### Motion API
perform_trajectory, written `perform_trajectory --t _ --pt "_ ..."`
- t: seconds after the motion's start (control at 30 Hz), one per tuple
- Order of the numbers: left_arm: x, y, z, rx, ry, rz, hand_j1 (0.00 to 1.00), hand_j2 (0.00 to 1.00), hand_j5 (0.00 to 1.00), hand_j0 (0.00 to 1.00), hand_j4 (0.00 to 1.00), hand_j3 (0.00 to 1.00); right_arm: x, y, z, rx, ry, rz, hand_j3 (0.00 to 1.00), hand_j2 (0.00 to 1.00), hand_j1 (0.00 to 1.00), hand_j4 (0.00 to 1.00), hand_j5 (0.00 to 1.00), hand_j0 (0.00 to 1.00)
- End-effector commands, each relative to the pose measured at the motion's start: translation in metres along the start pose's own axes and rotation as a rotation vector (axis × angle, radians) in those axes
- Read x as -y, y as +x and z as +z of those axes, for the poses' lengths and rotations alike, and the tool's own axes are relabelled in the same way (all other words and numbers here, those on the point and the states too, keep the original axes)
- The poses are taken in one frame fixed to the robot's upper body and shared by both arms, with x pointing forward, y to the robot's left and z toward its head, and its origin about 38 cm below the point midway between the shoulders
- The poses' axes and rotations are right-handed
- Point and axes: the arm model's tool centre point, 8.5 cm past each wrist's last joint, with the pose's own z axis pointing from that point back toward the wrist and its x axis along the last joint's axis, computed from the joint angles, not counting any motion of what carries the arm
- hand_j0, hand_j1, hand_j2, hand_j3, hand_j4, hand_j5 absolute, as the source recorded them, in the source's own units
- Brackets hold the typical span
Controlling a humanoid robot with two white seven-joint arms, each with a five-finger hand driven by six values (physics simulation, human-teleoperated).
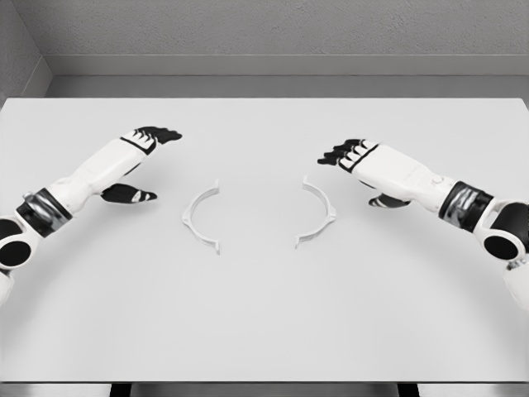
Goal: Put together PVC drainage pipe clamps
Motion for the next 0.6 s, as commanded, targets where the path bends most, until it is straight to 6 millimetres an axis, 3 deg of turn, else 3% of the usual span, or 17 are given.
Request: perform_trajectory --t 0.0,0.07,0.1,0.13,0.23,0.27,0.57 --pt "-0.007 0.002 0.002 0.011 0.005 -0.013 1.0 1.0 1.0 1.0 1.0 1.0 -0.004 0.002 -0.002 0.007 0.01 -0.007 1.0 1.0 1.0 1.0 1.0 1.0" --pt "-0.007 0.002 0.002 0.011 0.005 -0.013 1.0 1.0 1.0 1.0 1.0 1.0 -0.004 0.002 -0.002 0.007 0.01 -0.007 1.0 1.0 1.0 1.0 1.0 1.0" --pt "0.001 0.023 0.013 0.063 -0.02 -0.019 1.0 1.0 1.0 1.0 1.0 1.0 -0.007 0.01 -0.009 0.028 0.014 -0.012 1.0 1.0 1.0 1.0 1.0 1.0" --pt "0.004 0.026 0.014 0.069 -0.024 -0.015 1.0 1.0 1.0 1.0 1.0 1.0 -0.008 0.011 -0.01 0.031 0.018 -0.015 1.0 1.0 1.0 1.0 1.0 1.0" --pt "0.004 0.026 0.014 0.069 -0.024 -0.015 1.0 1.0 1.0 1.0 1.0 1.0 -0.008 0.011 -0.01 0.031 0.018 -0.015 1.0 1.0 1.0 1.0 1.0 1.0" --pt "0.023 0.03 0.025 0.063 -0.063 0.006 1.0 1.0 1.0 1.0 1.0 1.0 -0.009 0.018 -0.016 0.048 0.029 -0.022 1.0 1.0 1.0 1.0 1.0 1.0" --pt "0.023 0.028 0.026 0.059 -0.072 -0.001 1.0 1.0 1.0 1.0 1.0 1.0 -0.014 0.023 -0.021 0.063 0.04 -0.03 1.0 1.0 1.0 1.0 1.0 1.0"
